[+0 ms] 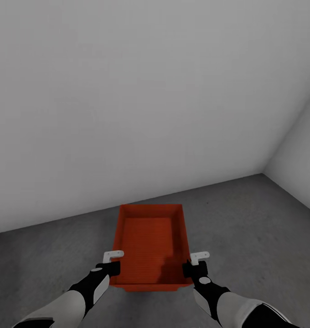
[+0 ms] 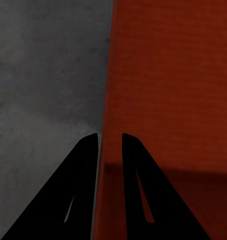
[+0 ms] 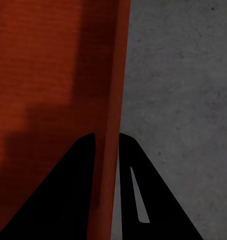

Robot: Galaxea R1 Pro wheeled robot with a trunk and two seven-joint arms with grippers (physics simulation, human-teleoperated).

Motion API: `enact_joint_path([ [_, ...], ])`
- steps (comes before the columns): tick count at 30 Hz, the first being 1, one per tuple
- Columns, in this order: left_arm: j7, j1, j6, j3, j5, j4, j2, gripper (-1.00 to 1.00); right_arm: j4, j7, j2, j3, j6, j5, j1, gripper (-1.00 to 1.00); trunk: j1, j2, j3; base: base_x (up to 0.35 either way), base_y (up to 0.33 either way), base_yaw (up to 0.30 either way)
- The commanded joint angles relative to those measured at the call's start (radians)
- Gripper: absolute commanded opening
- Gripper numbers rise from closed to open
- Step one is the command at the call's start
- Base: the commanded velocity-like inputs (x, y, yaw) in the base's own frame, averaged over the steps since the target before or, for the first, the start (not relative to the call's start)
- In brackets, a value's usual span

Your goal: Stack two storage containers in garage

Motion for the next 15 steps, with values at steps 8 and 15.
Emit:
enact_joint_path([
  [8, 0.018, -0.001, -0.073, 0.064, 0.031, -0.006, 0.0, -1.0, -0.001, 0.003, 0.0, -0.033, 0.004, 0.01, 0.0, -1.0, 0.0, -0.001, -0.001, 0.025, 0.0, 0.0],
  [15, 0.018, -0.001, -0.073, 0.064, 0.031, -0.006, 0.001, -1.0, -0.001, 0.003, 0.0, -0.033, 0.003, 0.01, 0.0, -1.0, 0.0, -0.001, -0.001, 0.153, 0.0, 0.0],
])
